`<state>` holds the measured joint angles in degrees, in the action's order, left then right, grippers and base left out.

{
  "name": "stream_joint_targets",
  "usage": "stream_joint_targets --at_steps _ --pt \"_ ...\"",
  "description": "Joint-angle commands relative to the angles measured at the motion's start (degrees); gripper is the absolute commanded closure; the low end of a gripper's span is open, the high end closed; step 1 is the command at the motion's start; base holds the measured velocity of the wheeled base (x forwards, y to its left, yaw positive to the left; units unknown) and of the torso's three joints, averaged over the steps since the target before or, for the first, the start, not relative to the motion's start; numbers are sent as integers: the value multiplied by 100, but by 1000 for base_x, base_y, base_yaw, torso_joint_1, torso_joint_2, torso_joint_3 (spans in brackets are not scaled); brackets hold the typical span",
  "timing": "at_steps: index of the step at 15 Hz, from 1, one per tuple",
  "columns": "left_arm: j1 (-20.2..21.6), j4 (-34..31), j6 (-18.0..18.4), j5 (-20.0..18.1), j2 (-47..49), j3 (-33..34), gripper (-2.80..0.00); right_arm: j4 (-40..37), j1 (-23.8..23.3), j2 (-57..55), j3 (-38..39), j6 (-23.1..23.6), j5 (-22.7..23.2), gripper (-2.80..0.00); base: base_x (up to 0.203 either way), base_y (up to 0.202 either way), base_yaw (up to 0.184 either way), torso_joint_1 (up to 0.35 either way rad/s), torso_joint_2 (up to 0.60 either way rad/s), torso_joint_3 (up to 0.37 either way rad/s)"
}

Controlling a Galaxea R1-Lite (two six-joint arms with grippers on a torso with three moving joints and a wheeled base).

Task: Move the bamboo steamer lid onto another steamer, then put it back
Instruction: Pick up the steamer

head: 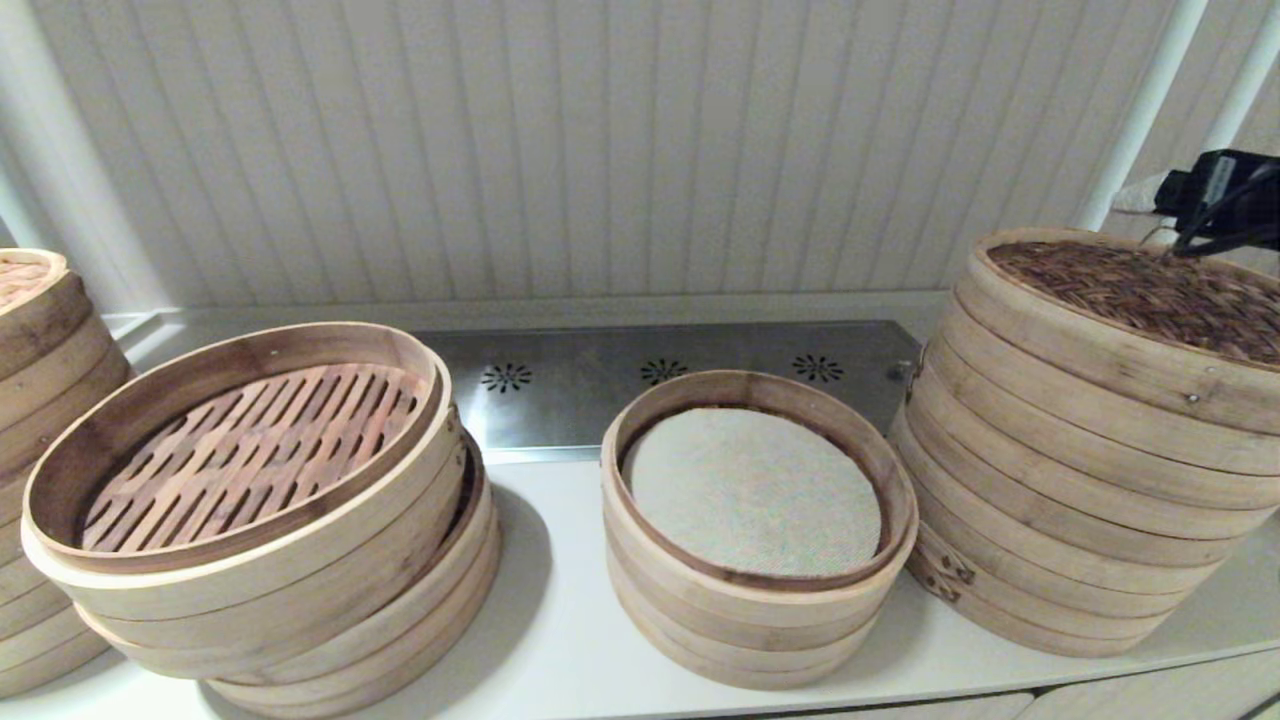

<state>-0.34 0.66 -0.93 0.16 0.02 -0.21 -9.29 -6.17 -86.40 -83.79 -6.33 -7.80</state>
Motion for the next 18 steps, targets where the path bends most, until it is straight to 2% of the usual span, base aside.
stream_joint_targets --at_steps 1,3,6,9,10,18 --pt "-1 4 -3 2 0 3 0 3 -3 -46 166 -21 -2 -280 0 0 0 0 0 0" --pt "-1 4 -3 2 6 -5 0 131 -2 -59 329 -26 -2 -280 0 0 0 0 0 0" --pt "-1 -4 -3 2 -2 3 0 817 2 -195 532 26 -26 -280 0 0 0 0 0 0" --pt "-1 -3 -3 2 -1 3 0 867 2 -210 565 35 -18 -280 0 0 0 0 0 0" --pt "-1 4 -3 2 1 -2 0 867 2 -210 570 31 -11 0 0 0 0 0 0 0" --pt "-1 4 -3 2 -2 3 0 858 -4 -111 645 17 -25 0 0 0 0 0 0 0"
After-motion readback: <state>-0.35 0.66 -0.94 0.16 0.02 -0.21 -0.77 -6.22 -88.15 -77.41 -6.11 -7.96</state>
